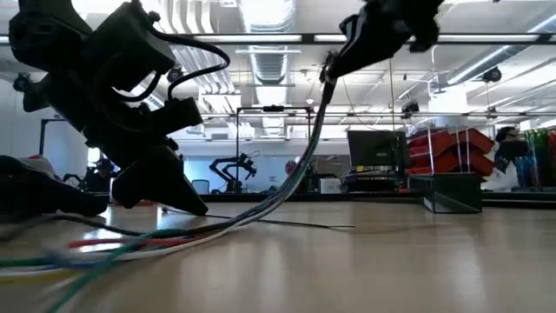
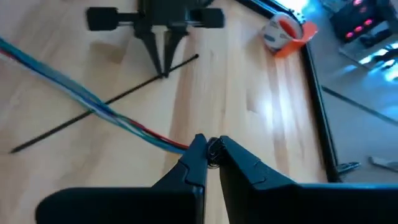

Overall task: Ziptie cables
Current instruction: Wrap the zip tie around the cable bundle

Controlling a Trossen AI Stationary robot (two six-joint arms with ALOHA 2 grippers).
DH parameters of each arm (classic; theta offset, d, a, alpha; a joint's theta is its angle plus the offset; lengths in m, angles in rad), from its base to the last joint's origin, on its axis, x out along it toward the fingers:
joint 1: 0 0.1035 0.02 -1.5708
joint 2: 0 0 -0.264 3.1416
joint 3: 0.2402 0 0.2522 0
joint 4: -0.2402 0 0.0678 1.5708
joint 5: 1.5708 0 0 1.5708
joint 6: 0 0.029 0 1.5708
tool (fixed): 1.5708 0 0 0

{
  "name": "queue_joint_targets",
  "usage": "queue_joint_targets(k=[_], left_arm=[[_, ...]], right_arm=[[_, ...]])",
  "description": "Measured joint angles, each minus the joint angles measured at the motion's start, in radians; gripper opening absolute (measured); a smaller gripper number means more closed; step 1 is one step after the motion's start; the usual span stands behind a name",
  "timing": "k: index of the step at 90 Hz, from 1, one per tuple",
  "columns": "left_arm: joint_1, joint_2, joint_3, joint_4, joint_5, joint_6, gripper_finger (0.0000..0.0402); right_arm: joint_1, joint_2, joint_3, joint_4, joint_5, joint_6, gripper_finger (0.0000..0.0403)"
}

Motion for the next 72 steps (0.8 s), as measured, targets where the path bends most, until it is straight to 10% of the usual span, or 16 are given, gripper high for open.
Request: queue_joint_targets(k=[41,72], left_arm=[[0.0,0.0,-0.002,0.008,-0.004,0.002,0.0022],[0.0,0.0,-0.005,0.014,-0.005,-0.002,0.0022]], right_arm=[[-0.101,0.183,-0.091,0.065,-0.013,-0.238,0.0018],[-0.111,0.163,-0.09,-0.064,0.229,-0.251,0.0145]])
